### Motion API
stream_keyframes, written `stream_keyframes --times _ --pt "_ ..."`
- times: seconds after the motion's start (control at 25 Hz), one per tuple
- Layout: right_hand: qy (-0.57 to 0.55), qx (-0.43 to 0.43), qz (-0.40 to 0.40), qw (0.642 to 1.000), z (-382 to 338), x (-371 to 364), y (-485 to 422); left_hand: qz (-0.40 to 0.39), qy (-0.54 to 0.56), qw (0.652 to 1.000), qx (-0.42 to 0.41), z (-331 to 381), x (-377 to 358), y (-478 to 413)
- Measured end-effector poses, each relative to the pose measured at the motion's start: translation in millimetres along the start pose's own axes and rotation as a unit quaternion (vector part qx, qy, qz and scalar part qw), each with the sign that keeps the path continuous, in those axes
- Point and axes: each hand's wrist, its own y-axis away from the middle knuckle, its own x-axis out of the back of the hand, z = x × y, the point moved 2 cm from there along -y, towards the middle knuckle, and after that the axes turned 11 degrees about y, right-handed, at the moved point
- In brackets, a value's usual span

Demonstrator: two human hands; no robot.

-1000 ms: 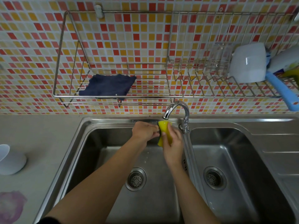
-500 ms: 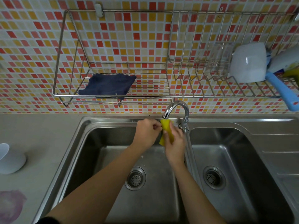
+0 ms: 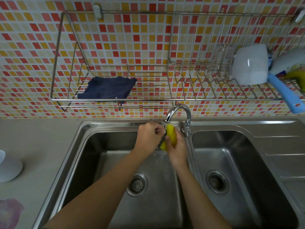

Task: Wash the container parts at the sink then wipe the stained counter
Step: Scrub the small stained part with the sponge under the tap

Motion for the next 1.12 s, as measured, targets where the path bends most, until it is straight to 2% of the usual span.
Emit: stream_keyframes --times 0.04,0.24,0.4,0.56,0.68,0.88,1.12 --pt "-0.001 0.009 -0.022 1.0 1 -5 -2 0.0 -0.012 1.0 0.002 -1 1 -1" --pt "0.001 -0.087 -0.119 0.989 18 1 -33 -0.019 -0.044 0.998 -0.041 -7 3 0" --pt "0.087 -0.094 -0.138 0.982 31 17 -59 -0.016 -0.005 1.0 -0.007 -14 6 -2" --pt "0.101 -0.132 -0.136 0.977 38 30 -69 -0.034 0.018 0.999 0.039 -19 8 -2" --pt "0.108 -0.071 -0.181 0.975 33 25 -61 -0.056 0.023 0.996 0.063 -26 8 2" --pt "0.215 0.035 -0.205 0.954 18 28 -35 -0.104 0.017 0.992 0.066 -30 8 14" --pt "0.252 0.071 -0.132 0.956 -26 39 -6 -0.099 -0.041 0.994 0.038 -27 26 39"
